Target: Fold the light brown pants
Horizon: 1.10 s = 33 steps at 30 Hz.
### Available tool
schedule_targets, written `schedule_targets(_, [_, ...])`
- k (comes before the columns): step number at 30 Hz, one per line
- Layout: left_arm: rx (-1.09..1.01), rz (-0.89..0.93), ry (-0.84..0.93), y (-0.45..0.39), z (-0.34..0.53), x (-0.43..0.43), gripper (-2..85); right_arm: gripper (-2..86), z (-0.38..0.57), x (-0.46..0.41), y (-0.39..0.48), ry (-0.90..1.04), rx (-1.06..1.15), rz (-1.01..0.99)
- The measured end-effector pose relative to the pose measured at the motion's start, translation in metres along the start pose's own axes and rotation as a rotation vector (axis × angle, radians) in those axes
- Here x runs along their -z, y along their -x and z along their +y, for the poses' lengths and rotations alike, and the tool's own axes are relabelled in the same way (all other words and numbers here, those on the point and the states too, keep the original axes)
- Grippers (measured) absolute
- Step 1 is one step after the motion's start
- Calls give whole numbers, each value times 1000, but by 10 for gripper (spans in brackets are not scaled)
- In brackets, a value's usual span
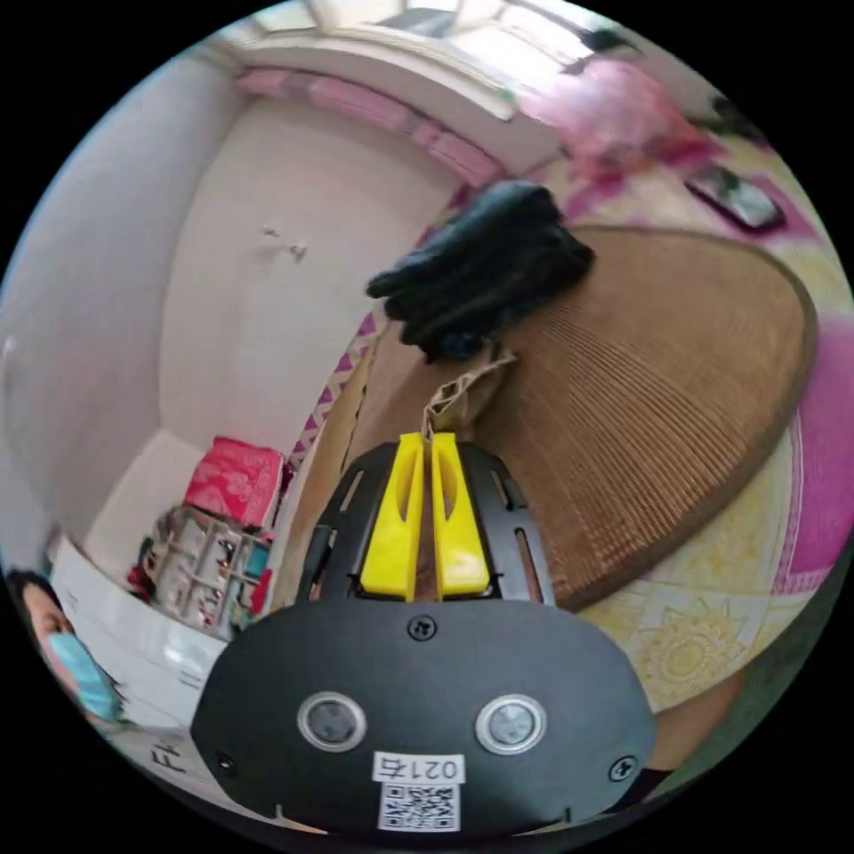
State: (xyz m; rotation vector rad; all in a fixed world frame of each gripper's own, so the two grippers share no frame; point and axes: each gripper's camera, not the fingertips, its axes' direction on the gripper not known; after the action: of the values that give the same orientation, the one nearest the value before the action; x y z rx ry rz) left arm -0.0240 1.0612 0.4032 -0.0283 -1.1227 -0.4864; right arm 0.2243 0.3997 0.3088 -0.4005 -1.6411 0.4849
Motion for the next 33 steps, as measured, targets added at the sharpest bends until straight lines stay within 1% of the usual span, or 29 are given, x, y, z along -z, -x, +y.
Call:
schedule_targets(2, [-11,-22,-1,0,2,19,-10,-2,-1,-18,115,12,302,27])
schedule_targets(3, [-19,-26,-4,0,3,30,-10,-2,2,-26,146,22,379,34])
schedule_targets(4, [-21,-28,-8,2,4,42,-10,-3,14,-45,205,45,522,45])
schedule_targets(5, [-21,-28,-9,3,5,47,-10,-3,30,-65,260,64,656,53])
schedule_targets(6, [-21,-22,-11,7,7,58,-10,-3,41,-77,287,75,727,59])
schedule_targets(8, [-16,-22,-15,11,10,74,-10,-4,94,-131,381,119,983,93])
schedule_targets(9, [-12,-26,-15,14,13,84,-10,-4,110,-146,400,131,1041,103])
schedule_targets(11, [-8,-35,-13,17,18,100,-10,-5,174,-218,452,213,1234,169])
schedule_targets(12, [-4,-43,-14,18,21,110,-10,-5,190,-238,459,238,1276,195])
schedule_targets(14, [0,-48,-12,20,26,125,-10,-5,246,-325,463,417,1378,310])
schedule_targets(16, [0,-64,-3,23,30,147,-10,-5,271,-371,453,555,1392,356])
schedule_targets(18, [-3,-87,2,25,31,167,-10,-5,273,-372,457,535,1364,348])
schedule_targets(20, [-6,-112,-7,27,32,188,-10,-5,268,-351,479,460,1371,321])
schedule_targets(21, [0,-126,-15,31,33,201,-10,-5,268,-347,483,456,1377,314])
schedule_targets(23, [8,-130,-31,39,31,218,-10,-3,277,-355,490,514,1409,297])
schedule_targets(25, [13,-122,-48,53,25,232,-10,-2,288,-375,484,559,1425,330])
schedule_targets(28, [35,-97,-59,75,14,243,-10,6,278,-379,478,524,1331,286])
schedule_targets(30, [37,-89,-66,84,6,251,-10,15,258,-372,478,553,1237,189])
schedule_targets(32, [46,-99,-70,91,-2,260,-9,27,217,-357,471,696,1085,-123])
schedule_targets(33, [45,-104,-76,93,-7,266,-9,29,205,-353,467,713,1032,-199])
